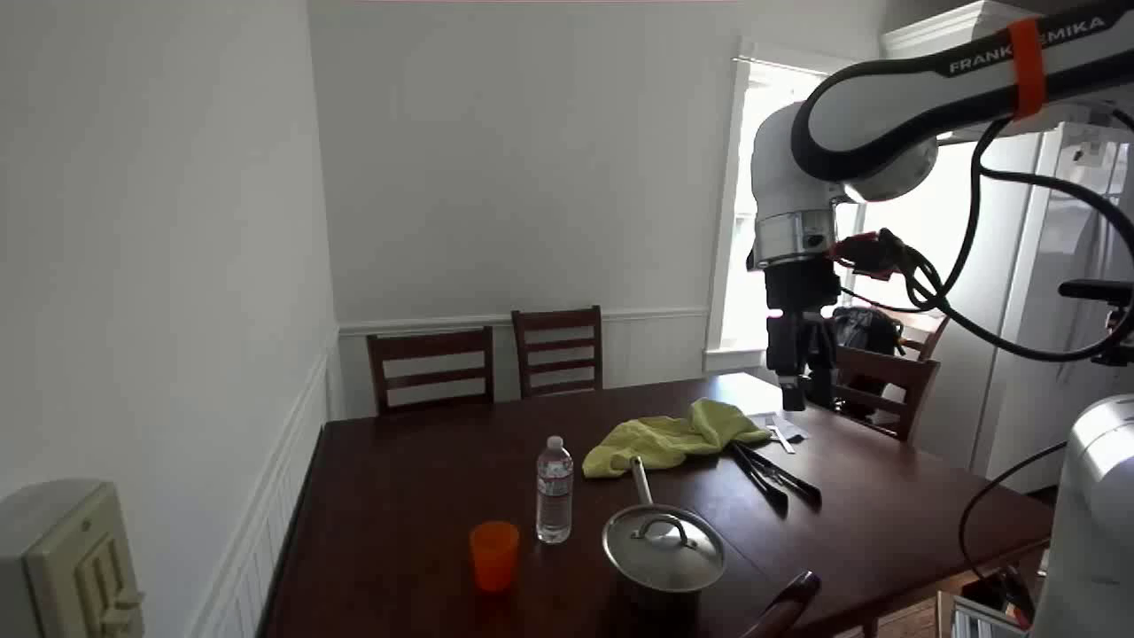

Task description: Put the tongs on top of the silver lid

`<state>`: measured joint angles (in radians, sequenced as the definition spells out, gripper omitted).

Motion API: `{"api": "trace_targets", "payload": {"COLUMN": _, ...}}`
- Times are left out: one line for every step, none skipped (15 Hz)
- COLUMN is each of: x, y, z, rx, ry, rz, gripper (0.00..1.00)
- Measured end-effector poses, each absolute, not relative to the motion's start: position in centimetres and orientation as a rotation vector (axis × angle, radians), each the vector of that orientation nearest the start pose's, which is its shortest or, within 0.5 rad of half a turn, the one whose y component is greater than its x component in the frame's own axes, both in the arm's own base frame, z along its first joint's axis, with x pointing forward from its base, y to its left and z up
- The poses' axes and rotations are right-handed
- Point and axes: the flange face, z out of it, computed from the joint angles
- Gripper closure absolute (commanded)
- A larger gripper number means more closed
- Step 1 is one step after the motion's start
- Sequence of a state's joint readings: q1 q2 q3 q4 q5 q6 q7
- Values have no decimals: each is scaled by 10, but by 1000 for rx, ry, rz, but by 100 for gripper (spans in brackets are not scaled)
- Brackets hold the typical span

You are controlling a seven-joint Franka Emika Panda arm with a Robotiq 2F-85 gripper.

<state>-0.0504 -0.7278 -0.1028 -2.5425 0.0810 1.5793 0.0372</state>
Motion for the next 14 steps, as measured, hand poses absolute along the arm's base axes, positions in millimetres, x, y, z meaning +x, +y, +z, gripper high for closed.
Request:
{"api": "trace_targets", "payload": {"x": 302, "y": -41, "z": 486, "rx": -2953, "ry": 247, "rz": 345, "gripper": 0}}
{"api": "trace_targets", "payload": {"x": 302, "y": -41, "z": 486, "rx": -2953, "ry": 247, "rz": 345, "gripper": 0}}
{"api": "trace_targets", "payload": {"x": 302, "y": -41, "z": 486, "rx": -2953, "ry": 247, "rz": 345, "gripper": 0}}
{"api": "trace_targets", "payload": {"x": 302, "y": -41, "z": 486, "rx": -2953, "ry": 247, "rz": 345, "gripper": 0}}
{"api": "trace_targets", "payload": {"x": 302, "y": -41, "z": 486, "rx": -2953, "ry": 247, "rz": 345, "gripper": 0}}
{"api": "trace_targets", "payload": {"x": 302, "y": -41, "z": 486, "rx": -2953, "ry": 247, "rz": 345, "gripper": 0}}
{"api": "trace_targets", "payload": {"x": 302, "y": -40, "z": 486, "rx": -2953, "ry": 246, "rz": 345, "gripper": 0}}
{"api": "trace_targets", "payload": {"x": 304, "y": -42, "z": 487, "rx": -2955, "ry": 256, "rz": 326, "gripper": 0}}
{"api": "trace_targets", "payload": {"x": 307, "y": -48, "z": 489, "rx": -2954, "ry": 285, "rz": 280, "gripper": 0}}
{"api": "trace_targets", "payload": {"x": 310, "y": -62, "z": 490, "rx": -2951, "ry": 334, "rz": 220, "gripper": 0}}
{"api": "trace_targets", "payload": {"x": 313, "y": -82, "z": 490, "rx": -2950, "ry": 400, "rz": 159, "gripper": 0}}
{"api": "trace_targets", "payload": {"x": 314, "y": -109, "z": 487, "rx": -2951, "ry": 481, "rz": 101, "gripper": 0}}
{"api": "trace_targets", "payload": {"x": 312, "y": -137, "z": 484, "rx": -2952, "ry": 566, "rz": 55, "gripper": 0}}
{"api": "trace_targets", "payload": {"x": 309, "y": -165, "z": 479, "rx": -2958, "ry": 654, "rz": 11, "gripper": 0}}
